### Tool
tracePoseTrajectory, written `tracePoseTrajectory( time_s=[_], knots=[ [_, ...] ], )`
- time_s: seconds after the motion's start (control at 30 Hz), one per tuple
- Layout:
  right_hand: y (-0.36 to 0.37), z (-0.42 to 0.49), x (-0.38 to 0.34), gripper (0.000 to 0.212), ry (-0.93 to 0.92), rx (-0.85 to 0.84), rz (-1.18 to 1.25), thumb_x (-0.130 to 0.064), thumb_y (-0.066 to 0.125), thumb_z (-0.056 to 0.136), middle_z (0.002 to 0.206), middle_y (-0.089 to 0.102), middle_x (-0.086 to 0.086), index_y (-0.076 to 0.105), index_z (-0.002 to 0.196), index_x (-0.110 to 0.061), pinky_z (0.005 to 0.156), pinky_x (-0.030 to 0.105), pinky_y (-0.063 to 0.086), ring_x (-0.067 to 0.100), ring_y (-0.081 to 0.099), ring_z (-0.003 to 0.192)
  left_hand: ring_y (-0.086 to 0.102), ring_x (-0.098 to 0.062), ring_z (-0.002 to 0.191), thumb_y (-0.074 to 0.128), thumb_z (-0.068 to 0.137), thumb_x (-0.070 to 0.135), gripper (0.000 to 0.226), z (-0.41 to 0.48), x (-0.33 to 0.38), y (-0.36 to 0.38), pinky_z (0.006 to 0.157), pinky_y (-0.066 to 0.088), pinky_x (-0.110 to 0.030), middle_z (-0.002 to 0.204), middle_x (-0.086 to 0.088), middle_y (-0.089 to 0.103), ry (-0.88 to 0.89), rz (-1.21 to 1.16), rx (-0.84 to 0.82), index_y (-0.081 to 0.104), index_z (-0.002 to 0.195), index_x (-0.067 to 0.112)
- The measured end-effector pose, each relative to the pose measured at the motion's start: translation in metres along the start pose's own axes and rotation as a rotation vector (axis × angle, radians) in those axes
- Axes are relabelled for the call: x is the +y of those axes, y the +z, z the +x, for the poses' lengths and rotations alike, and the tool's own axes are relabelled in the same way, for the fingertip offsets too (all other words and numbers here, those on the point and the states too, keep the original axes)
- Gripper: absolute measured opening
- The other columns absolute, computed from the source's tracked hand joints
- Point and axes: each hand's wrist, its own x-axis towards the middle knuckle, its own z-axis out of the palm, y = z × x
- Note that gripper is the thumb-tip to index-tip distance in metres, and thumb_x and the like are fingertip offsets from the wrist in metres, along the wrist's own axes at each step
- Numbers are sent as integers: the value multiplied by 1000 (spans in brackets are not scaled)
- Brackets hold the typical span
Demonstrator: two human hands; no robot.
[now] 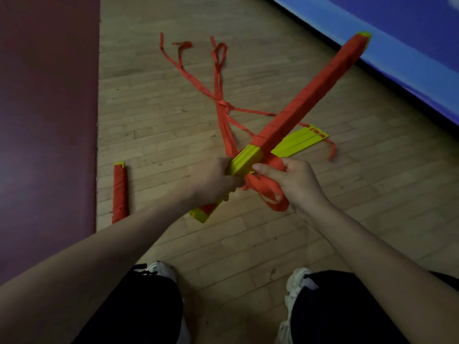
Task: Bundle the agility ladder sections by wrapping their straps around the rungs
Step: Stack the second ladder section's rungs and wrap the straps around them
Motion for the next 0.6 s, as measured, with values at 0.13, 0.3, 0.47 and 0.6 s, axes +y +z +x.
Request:
tracePoseTrajectory(
  time_s=[0.13,0.3,0.47,0.6],
  knots=[
    [6,-1,2,52,-4,60,-18,-35,81,72,59,57,22,61,68,12,58,37,40,23,49,54,64,-31,93,55,91,38,37,-2,1,19,74,48,-38,102,-9,68,68,455,156,50,121,17],
    [14,-2,1,66,31,168,-9,-59,81,55,54,52,18,58,57,3,58,44,51,21,47,54,63,-34,94,41,96,41,39,-6,-2,47,65,41,-38,110,-11,62,223,656,349,37,122,13],
    [13,-5,-8,45,41,216,39,-53,80,62,52,41,2,54,50,-17,54,38,34,17,37,53,60,-36,80,25,88,46,52,-12,2,48,64,44,-39,92,-15,59,361,639,478,50,108,5],
    [11,-5,-11,34,27,243,116,-29,79,75,45,43,-6,57,56,-13,45,26,33,8,37,43,57,-37,84,30,90,43,51,-11,4,44,72,43,-42,96,-16,58,342,585,425,51,111,2]
  ],
)
